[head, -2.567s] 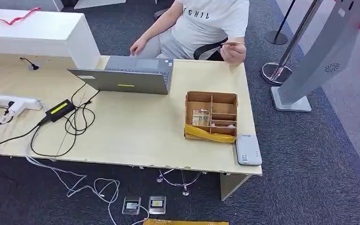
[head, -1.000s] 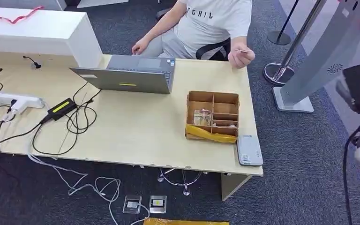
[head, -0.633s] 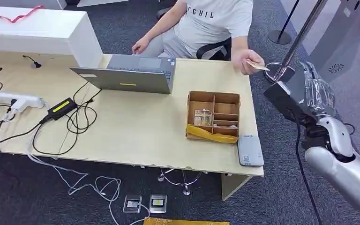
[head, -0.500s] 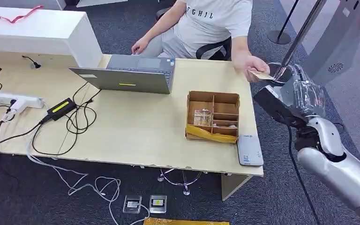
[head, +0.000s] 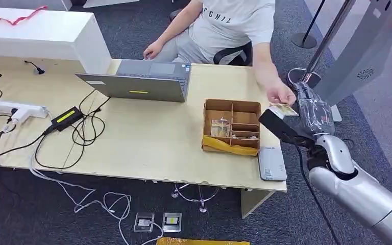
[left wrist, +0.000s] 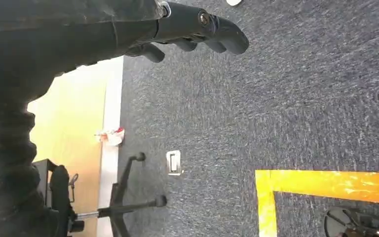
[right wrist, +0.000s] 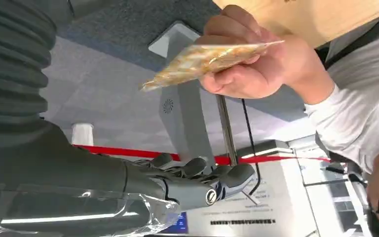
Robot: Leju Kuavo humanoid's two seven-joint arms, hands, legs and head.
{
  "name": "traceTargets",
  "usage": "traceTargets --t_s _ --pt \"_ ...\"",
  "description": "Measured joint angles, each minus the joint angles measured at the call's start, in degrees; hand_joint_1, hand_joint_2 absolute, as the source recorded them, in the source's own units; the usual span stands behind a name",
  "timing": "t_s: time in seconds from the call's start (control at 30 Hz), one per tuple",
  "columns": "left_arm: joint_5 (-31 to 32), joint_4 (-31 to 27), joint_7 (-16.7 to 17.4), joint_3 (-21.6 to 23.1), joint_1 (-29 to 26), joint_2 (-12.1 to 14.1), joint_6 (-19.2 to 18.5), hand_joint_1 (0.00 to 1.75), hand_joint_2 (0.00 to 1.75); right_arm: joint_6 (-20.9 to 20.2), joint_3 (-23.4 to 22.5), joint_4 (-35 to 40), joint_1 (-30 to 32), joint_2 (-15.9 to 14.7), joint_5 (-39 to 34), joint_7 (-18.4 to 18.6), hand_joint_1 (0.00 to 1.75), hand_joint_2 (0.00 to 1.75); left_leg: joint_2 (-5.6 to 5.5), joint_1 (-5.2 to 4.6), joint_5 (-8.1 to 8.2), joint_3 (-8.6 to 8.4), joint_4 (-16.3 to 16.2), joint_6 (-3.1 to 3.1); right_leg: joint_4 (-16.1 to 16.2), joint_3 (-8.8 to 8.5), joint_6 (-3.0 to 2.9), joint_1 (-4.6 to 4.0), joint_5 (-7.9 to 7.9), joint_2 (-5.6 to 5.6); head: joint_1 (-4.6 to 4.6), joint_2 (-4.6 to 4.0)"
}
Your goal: Pass the card to the sensor for recognition and then transmit it.
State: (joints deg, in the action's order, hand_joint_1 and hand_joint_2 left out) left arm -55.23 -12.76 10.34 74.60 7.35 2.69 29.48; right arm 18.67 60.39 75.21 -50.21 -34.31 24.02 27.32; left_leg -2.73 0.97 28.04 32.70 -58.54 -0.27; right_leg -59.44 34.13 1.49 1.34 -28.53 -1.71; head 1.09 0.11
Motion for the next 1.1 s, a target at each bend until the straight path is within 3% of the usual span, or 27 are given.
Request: traceTargets --t_s 0.07,0.1,0.13,1.1 --pt "0.0 0.0 0.5 0.2 0.0 0.0 0.0 0.0 0.0 0.0 0.4 -0.6 -0.1 0.4 0.0 -0.2 0.0 1.75 0.0 0.0 0.0 0.0 0.0 0.0 0.0 0.0 0.0 0.0 0.0 0.0 0.0 0.0" --pt "0.0 0.0 0.7 0.4 0.0 0.1 0.0 0.0 0.0 0.0 0.5 -0.8 -0.1 0.6 0.0 -0.2 0.1 1.75 0.0 0.0 0.0 0.0 0.0 0.0 0.0 0.0 0.0 0.0 0.0 0.0 0.0 0.0" --pt "0.0 0.0 1.0 0.5 0.0 0.1 0.0 0.0 0.0 0.0 0.5 -1.1 -0.1 0.8 -0.1 -0.2 1.69 1.75 0.0 0.0 0.0 0.0 0.0 0.0 0.0 0.0 0.0 0.0 0.0 0.0 0.0 0.0" --pt "0.0 0.0 1.4 0.6 0.0 0.3 0.0 0.0 0.0 2.4 0.7 -4.6 1.6 2.7 0.3 -1.3 1.75 1.75 0.03 0.0 0.0 -0.04 0.0 0.0 0.0 0.01 0.0 0.0 0.0 -0.03 0.0 0.0"
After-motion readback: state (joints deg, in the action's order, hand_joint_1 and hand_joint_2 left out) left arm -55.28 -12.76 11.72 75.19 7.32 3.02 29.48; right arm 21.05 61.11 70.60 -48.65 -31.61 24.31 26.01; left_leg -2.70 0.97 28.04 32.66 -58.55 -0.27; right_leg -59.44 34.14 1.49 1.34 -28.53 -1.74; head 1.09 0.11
